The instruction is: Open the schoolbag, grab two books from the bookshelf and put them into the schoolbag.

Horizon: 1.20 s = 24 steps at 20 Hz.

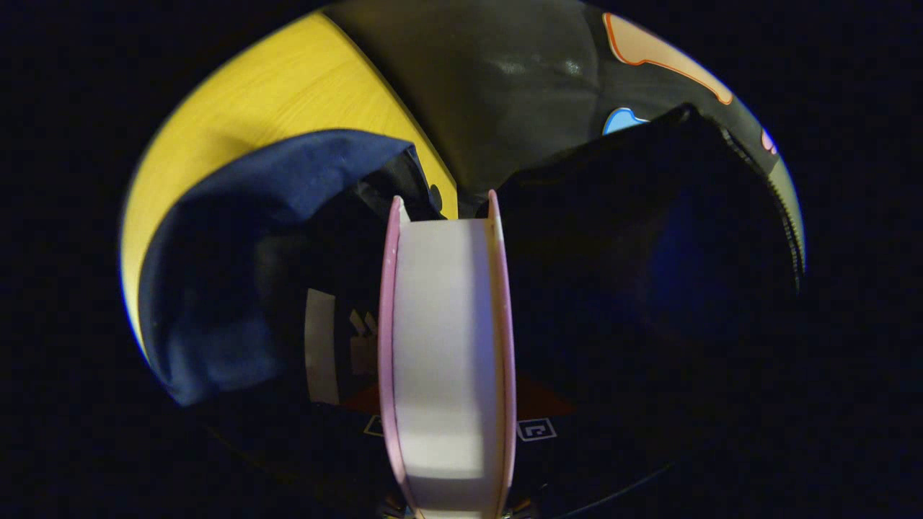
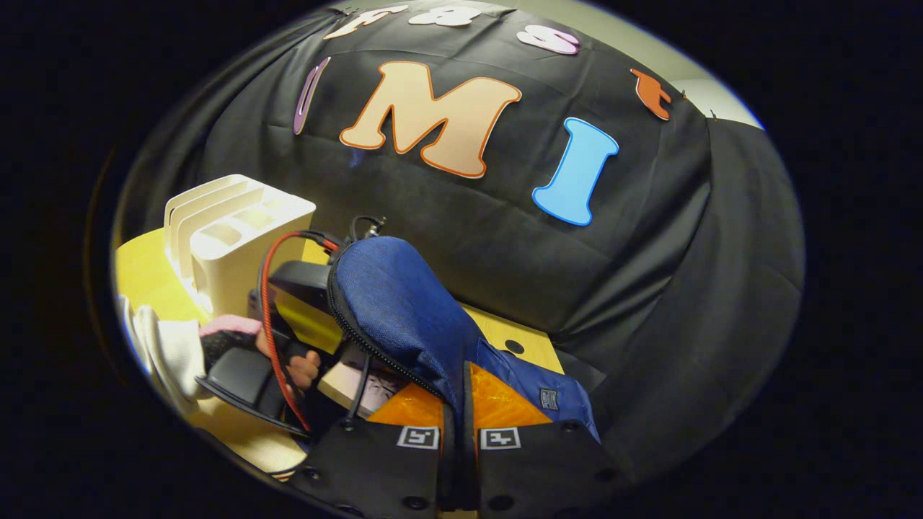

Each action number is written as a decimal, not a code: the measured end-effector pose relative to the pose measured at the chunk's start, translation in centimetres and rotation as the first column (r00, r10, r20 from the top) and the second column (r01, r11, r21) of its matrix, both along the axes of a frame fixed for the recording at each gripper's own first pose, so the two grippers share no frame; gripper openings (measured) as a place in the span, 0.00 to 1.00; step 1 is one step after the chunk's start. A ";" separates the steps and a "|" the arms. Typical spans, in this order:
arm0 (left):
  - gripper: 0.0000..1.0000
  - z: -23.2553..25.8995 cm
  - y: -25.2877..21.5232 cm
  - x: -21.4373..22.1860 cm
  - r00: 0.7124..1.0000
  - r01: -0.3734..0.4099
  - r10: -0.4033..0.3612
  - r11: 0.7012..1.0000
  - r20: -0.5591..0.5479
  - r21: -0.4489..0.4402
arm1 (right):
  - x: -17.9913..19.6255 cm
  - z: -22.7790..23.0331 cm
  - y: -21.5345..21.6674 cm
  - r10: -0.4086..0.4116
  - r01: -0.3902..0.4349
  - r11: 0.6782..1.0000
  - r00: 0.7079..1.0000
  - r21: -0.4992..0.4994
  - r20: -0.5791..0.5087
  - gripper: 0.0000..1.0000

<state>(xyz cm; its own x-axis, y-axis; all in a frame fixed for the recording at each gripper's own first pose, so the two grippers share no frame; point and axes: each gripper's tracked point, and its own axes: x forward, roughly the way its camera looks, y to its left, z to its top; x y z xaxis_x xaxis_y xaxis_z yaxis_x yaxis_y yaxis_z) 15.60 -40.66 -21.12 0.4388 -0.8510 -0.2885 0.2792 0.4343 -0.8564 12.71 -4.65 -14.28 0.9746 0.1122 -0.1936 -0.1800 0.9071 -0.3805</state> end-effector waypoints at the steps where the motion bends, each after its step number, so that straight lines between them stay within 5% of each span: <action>1: 0.39 -0.2 -0.6 -0.2 1.000 0.009 -0.009 1.000 -0.009 -0.005 | 0.0 0.0 0.1 -0.001 0.001 1.000 1.000 0.001 -0.002 0.07; 9: 0.57 -0.7 -0.8 0.0 0.999 0.025 -0.027 0.994 0.018 0.111 | 0.6 0.1 -0.7 -0.027 0.027 1.000 1.000 0.005 0.001 0.05; 12: 0.65 0.3 0.7 0.2 0.999 -0.019 0.017 0.994 0.028 0.104 | 0.7 0.1 -1.1 -0.036 0.036 0.999 0.999 0.005 0.001 0.05; 14: 0.80 0.9 2.1 0.0 0.998 -0.061 0.057 0.993 0.035 0.100 | 0.7 0.2 -1.3 -0.039 0.039 0.999 0.999 0.003 0.001 0.07; 18: 0.95 1.0 6.2 -0.9 0.990 -0.133 0.123 0.974 0.063 0.181 | 0.7 -0.1 -1.6 -0.049 0.049 0.999 0.999 0.008 -0.004 0.07; 24: 0.95 2.6 10.9 -4.1 0.982 -0.178 0.150 0.939 0.117 0.294 | 0.4 -0.6 -1.4 -0.048 0.047 0.999 0.999 -0.001 -0.012 0.07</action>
<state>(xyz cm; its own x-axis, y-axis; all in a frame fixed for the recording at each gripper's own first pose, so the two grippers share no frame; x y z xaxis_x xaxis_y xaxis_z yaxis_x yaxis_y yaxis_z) 11.55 -29.74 -18.51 0.6013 -0.6443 -0.4726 0.2531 0.7146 -0.6521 13.16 -6.06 -14.83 0.9765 0.0657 -0.2050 -0.1412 0.9144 -0.3794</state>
